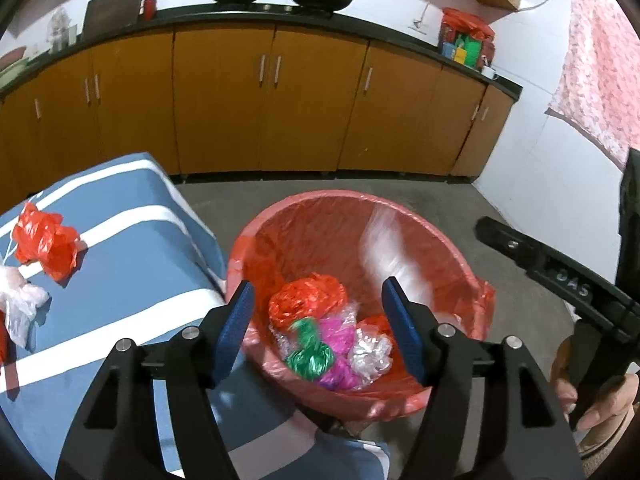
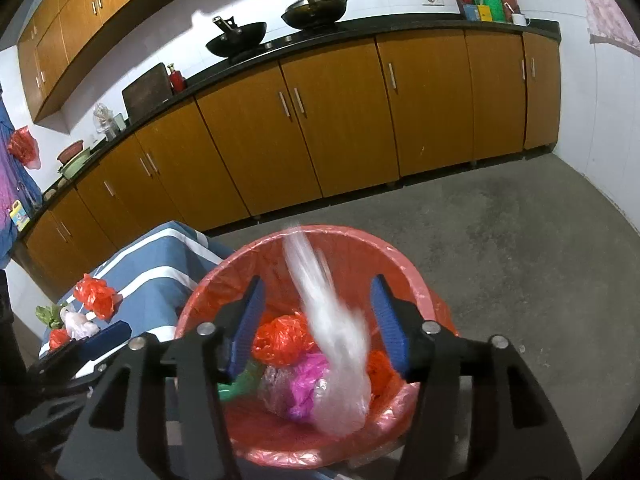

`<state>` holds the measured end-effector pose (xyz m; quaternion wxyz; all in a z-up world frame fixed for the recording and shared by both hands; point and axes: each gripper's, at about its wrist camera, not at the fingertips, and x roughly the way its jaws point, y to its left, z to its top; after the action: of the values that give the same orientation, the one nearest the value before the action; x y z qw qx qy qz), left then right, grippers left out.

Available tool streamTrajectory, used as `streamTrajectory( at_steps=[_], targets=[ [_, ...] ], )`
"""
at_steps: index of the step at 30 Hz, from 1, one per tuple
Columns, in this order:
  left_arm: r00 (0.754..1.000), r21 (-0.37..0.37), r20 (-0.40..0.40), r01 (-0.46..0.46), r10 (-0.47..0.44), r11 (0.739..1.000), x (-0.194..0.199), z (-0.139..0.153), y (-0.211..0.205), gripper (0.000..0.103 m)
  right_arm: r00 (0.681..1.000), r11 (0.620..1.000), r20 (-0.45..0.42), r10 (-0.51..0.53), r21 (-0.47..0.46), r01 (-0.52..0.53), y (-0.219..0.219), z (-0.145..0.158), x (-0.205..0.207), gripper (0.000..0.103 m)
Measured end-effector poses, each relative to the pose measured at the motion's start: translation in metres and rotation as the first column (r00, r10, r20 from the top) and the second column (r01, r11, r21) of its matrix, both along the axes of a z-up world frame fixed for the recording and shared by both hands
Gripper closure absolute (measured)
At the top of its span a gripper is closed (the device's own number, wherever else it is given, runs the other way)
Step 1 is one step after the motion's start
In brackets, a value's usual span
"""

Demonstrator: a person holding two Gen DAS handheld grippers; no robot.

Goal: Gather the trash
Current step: 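Move both grippers back over the remaining bags on the table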

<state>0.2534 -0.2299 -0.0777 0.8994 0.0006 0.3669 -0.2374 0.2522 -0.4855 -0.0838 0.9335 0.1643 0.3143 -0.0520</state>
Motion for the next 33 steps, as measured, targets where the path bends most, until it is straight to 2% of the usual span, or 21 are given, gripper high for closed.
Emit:
streamTrajectory(
  at_steps=[10, 16, 19, 22, 26, 30, 33],
  targets=[
    [0.991, 0.008, 0.046, -0.129, 0.129, 0.992, -0.001, 0.008, 0.057, 0.037, 1.0, 1.0, 0.013, 0.006, -0.003, -0.006, 0.006, 0.009, -0.007, 0.047],
    [0.964, 0.02, 0.1, -0.25, 0.247, 0.968, -0.016, 0.018, 0.116, 0.034, 0.997, 0.997, 0.032, 0.075, -0.012, -0.074, 0.035, 0.021, -0.003, 0.047],
    [0.934, 0.014, 0.113, -0.341, 0.338, 0.94, -0.024, 0.021, 0.156, 0.032, 0.992, 0.992, 0.036, 0.124, -0.013, -0.124, 0.059, 0.025, 0.002, 0.047],
    [0.899, 0.026, 0.142, -0.422, 0.414, 0.906, -0.031, 0.022, 0.185, 0.026, 0.982, 0.983, 0.031, 0.186, -0.019, -0.185, 0.089, 0.027, 0.009, 0.046],
    [0.833, 0.069, 0.183, -0.541, 0.522, 0.838, -0.03, 0.019, 0.229, 0.02, 0.968, 0.968, 0.019, 0.251, -0.03, -0.25, 0.125, 0.026, 0.016, 0.046],
    [0.794, 0.107, 0.149, -0.605, 0.589, 0.789, -0.021, 0.006, 0.257, 0.016, 0.951, 0.951, 0.009, 0.308, -0.033, -0.308, 0.165, 0.023, 0.023, 0.046],
    [0.78, 0.123, 0.11, -0.625, 0.615, 0.771, -0.012, -0.006, 0.267, 0.016, 0.94, 0.939, 0.002, 0.342, -0.031, -0.342, 0.19, 0.02, 0.029, 0.046]
  ],
)
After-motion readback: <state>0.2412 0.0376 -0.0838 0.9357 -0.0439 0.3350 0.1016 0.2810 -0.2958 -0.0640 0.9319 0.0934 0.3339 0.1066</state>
